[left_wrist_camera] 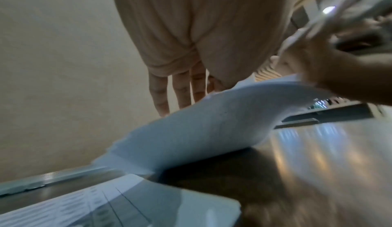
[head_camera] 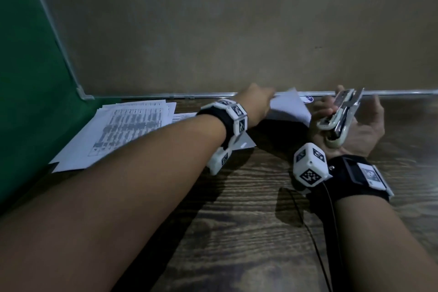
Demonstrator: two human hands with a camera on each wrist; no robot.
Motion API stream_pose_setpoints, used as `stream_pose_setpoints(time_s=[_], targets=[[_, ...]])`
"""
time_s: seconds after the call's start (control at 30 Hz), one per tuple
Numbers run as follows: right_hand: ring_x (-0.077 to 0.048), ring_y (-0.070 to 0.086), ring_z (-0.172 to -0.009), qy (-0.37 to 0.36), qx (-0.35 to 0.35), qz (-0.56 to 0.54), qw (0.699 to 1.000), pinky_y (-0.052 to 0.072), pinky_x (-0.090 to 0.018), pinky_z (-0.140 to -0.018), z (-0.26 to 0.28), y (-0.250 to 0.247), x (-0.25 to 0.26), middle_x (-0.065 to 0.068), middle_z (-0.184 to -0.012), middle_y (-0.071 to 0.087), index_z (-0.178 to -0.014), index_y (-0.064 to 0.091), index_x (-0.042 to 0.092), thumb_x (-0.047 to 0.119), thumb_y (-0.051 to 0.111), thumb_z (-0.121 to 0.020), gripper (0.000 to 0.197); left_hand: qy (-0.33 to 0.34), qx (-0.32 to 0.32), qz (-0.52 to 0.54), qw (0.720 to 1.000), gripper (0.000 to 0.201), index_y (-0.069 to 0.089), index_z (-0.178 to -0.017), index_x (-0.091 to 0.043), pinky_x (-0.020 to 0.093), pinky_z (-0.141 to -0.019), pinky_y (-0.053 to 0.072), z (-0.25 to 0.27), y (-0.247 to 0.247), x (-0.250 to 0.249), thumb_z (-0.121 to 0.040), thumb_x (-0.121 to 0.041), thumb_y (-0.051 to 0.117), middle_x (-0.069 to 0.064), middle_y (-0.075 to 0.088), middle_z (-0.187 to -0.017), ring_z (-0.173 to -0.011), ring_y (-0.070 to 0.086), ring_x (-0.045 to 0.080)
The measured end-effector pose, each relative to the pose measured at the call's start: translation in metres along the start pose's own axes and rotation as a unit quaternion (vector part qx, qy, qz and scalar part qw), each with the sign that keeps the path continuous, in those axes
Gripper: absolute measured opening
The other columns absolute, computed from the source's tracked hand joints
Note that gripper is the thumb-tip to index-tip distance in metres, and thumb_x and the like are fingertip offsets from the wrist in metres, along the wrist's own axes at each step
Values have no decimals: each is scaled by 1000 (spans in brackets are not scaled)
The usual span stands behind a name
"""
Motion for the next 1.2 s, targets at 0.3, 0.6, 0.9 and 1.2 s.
stream_pose_setpoints(time_s=[0.3, 0.6, 0.9, 1.2], targets=[[-13, 51, -65, 110, 20, 198, 974, 51, -24, -58, 10, 15, -60, -3, -83, 53, -127, 56, 25, 43, 75, -82, 52, -157, -153, 279, 935, 20, 53, -77, -20, 29, -61, 31, 57, -109, 118, -96, -25, 54, 0, 54, -68, -64, 48, 21], [-27, 62, -64, 146, 152, 511, 833, 57, -37, -56, 33, 95, -168, -12, -84, 63, -125, 63, 17, 17, 81, -82, 46, -176, -119, 505, 837, 19, 57, -87, -10, 23, -53, 34, 207, -95, 131, -104, -8, 49, 2, 49, -68, -57, 42, 11], [-18, 64, -64, 108, 171, 674, 710, 54, -31, -58, 55, 100, -210, -7, -83, 72, -113, 63, 19, 3, 76, -90, 31, -163, -112, 537, 820, 21, 50, -109, -24, 26, -59, 50, 241, -64, 115, -99, -30, 67, -7, 71, -74, -59, 63, 19], [-15, 66, -65, 94, 161, 716, 673, 52, -24, -57, 59, 93, -206, -1, -78, 70, -113, 68, 26, 1, 76, -87, 37, -113, -100, 477, 866, 51, 53, -126, -44, 40, -69, 44, 260, -69, 132, -85, -18, 69, 42, 63, -83, -62, 54, 52]])
Point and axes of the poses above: each hand's wrist, its own z-axis away from the middle knuckle, its own y-axis out of the palm, x = y × z, the point moved 10 cm from there along -z, towards the middle knuckle
